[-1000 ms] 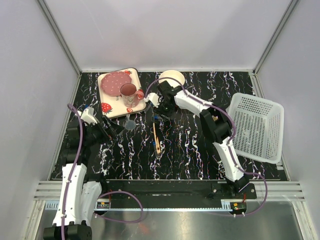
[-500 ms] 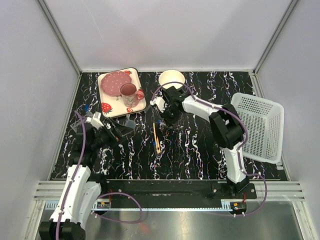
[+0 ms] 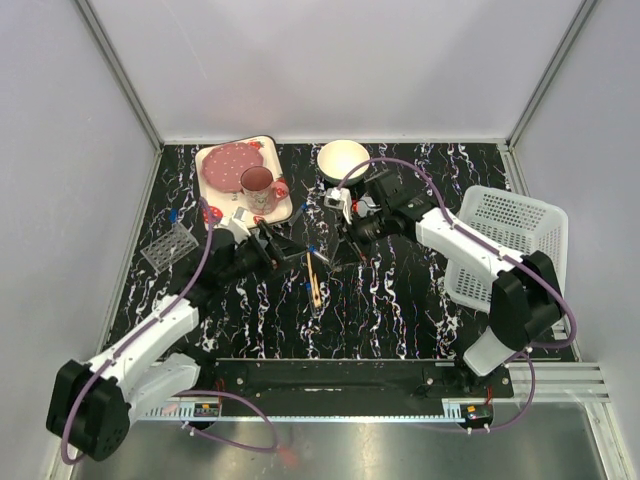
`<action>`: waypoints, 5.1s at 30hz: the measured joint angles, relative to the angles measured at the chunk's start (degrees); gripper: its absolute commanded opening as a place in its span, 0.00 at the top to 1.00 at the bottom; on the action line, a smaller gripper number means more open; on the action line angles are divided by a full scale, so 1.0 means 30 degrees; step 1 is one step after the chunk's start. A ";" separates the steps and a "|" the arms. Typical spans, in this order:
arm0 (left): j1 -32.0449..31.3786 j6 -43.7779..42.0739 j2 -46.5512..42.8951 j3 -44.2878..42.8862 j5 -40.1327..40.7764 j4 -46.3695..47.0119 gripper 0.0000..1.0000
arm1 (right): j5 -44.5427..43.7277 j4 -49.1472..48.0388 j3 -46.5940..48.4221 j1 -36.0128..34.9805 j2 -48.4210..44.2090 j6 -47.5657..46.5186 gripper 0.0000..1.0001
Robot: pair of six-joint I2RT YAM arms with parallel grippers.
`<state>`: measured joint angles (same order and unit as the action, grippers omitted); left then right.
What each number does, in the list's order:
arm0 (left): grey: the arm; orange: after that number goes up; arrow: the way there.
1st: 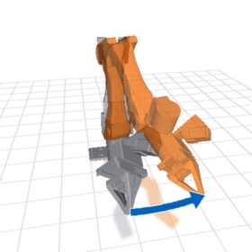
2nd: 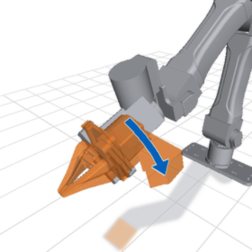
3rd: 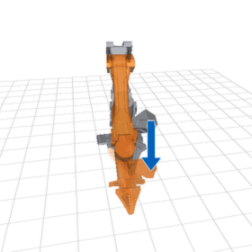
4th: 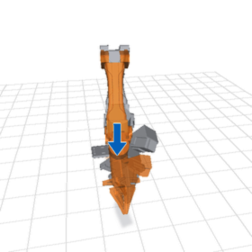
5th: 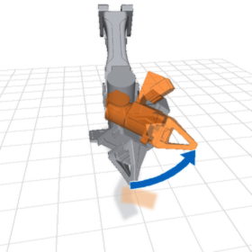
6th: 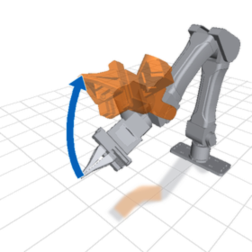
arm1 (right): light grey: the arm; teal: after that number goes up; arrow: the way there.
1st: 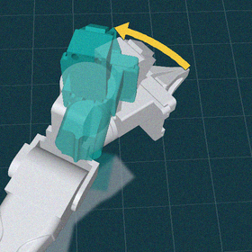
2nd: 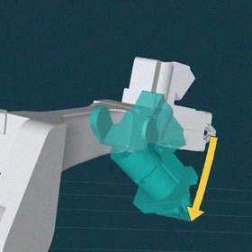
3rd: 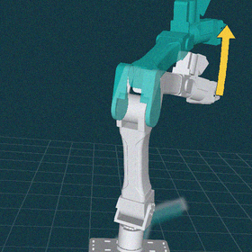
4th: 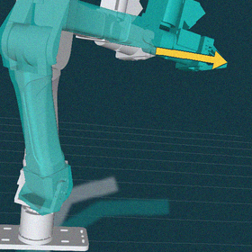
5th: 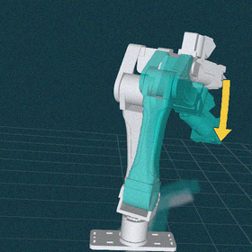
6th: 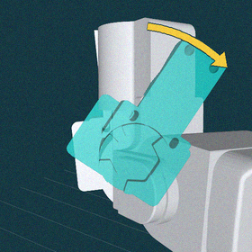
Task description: Organize the chemistry lab equipment
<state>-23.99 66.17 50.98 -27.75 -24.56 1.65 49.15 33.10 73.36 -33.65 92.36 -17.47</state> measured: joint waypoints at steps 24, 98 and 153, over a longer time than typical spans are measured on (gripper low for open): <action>-0.3381 0.0772 0.3585 -0.1960 0.1967 0.1778 0.86 | 0.1967 -0.1173 -0.1115 0.0058 -0.0124 0.0780 0.83; 1.1023 -1.5577 1.2182 -0.8284 1.4775 -0.2645 0.96 | 0.2470 0.0568 -0.4430 0.7096 -0.5428 -0.5304 0.00; 0.6273 -1.2903 -0.0066 -0.3031 0.2776 -0.7766 0.09 | 0.1661 0.3045 -0.3803 0.7286 -0.3803 -0.5136 0.00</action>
<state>-5.17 27.46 50.78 -36.84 -16.23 -21.65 54.13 42.24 61.95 -11.79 80.95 -32.88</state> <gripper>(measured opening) 0.923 0.994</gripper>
